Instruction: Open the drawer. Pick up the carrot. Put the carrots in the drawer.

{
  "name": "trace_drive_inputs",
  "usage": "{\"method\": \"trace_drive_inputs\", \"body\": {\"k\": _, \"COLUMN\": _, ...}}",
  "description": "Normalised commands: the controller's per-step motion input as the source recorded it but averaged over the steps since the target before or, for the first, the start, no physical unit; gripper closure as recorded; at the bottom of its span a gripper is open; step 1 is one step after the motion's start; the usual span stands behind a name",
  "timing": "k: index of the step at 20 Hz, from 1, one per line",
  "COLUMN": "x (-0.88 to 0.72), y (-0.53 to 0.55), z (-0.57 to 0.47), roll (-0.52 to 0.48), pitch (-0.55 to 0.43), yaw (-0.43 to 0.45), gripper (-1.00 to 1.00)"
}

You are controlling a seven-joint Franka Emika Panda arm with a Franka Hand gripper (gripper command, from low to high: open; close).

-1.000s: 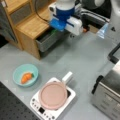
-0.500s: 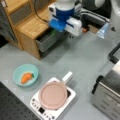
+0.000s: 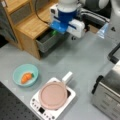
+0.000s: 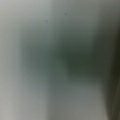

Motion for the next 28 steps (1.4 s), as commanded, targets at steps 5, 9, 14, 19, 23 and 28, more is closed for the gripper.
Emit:
{"method": "trace_drive_inputs", "body": {"k": 5, "x": -0.05, "y": 0.21, "z": -0.02, "roll": -0.029, "pitch": -0.039, "yaw": -0.055, "gripper": -1.0}}
{"method": "trace_drive_inputs", "body": {"k": 9, "x": -0.06, "y": 0.26, "z": 0.0, "roll": -0.001, "pitch": -0.02, "yaw": -0.096, "gripper": -1.0}}
{"method": "trace_drive_inputs", "body": {"k": 14, "x": -0.04, "y": 0.35, "z": 0.03, "roll": 0.028, "pitch": -0.015, "yaw": -0.136, "gripper": -1.0}}
{"method": "trace_drive_inputs", "body": {"k": 19, "x": 0.01, "y": 0.34, "z": 0.03, "roll": 0.052, "pitch": -0.017, "yaw": -0.139, "gripper": -1.0}}
{"method": "trace_drive_inputs", "body": {"k": 23, "x": 0.03, "y": 0.27, "z": 0.02, "roll": 0.082, "pitch": -0.009, "yaw": -0.14, "gripper": -1.0}}
{"method": "trace_drive_inputs", "body": {"k": 28, "x": 0.06, "y": 0.23, "z": 0.02, "roll": 0.111, "pitch": -0.006, "yaw": -0.152, "gripper": -1.0}}
